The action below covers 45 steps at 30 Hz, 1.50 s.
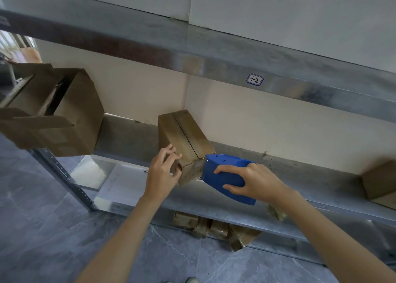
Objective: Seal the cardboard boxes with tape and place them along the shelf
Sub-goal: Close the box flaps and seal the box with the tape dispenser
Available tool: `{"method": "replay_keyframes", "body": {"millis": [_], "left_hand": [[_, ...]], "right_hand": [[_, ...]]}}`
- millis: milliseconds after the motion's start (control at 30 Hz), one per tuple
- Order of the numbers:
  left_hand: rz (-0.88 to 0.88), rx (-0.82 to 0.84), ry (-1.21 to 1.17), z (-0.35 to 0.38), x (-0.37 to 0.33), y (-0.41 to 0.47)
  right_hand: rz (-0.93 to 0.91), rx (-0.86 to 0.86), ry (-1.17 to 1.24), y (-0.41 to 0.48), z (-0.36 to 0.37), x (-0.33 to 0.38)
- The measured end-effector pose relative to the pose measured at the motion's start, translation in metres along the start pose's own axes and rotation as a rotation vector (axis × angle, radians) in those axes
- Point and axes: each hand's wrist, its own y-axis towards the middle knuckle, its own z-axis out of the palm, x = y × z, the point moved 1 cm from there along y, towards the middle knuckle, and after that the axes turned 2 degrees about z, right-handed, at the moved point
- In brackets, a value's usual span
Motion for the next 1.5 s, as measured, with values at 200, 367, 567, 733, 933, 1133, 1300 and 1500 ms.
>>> {"method": "replay_keyframes", "body": {"millis": [200,367,567,733,933,1133,1300,1500], "left_hand": [[0.011,-0.127,0.026,0.004,0.0,0.006],[0.006,-0.169,0.006,0.006,0.0,0.008],[0.009,-0.071,0.023,0.003,0.002,-0.001],[0.015,-0.108,0.024,0.001,0.0,-0.001],[-0.046,-0.212,-0.068,0.005,-0.008,0.005],[-0.031,-0.061,-0.199,0.008,-0.009,-0.007],[-0.107,0.038,-0.173,0.015,-0.012,-0.002],[-0.104,0.081,-0.181,-0.001,0.008,0.007]], "right_hand": [[0.008,0.006,-0.001,-0.001,-0.002,0.001],[0.009,0.014,-0.008,0.0,-0.007,0.002],[0.01,0.022,-0.003,0.004,-0.007,0.002],[0.007,0.028,-0.002,0.006,-0.005,0.001],[0.008,0.04,0.0,0.006,-0.006,0.0],[0.005,0.023,-0.001,0.004,-0.009,-0.001],[-0.007,0.026,0.01,0.005,-0.009,-0.004],[-0.075,0.036,0.019,0.011,-0.015,0.004]]}}
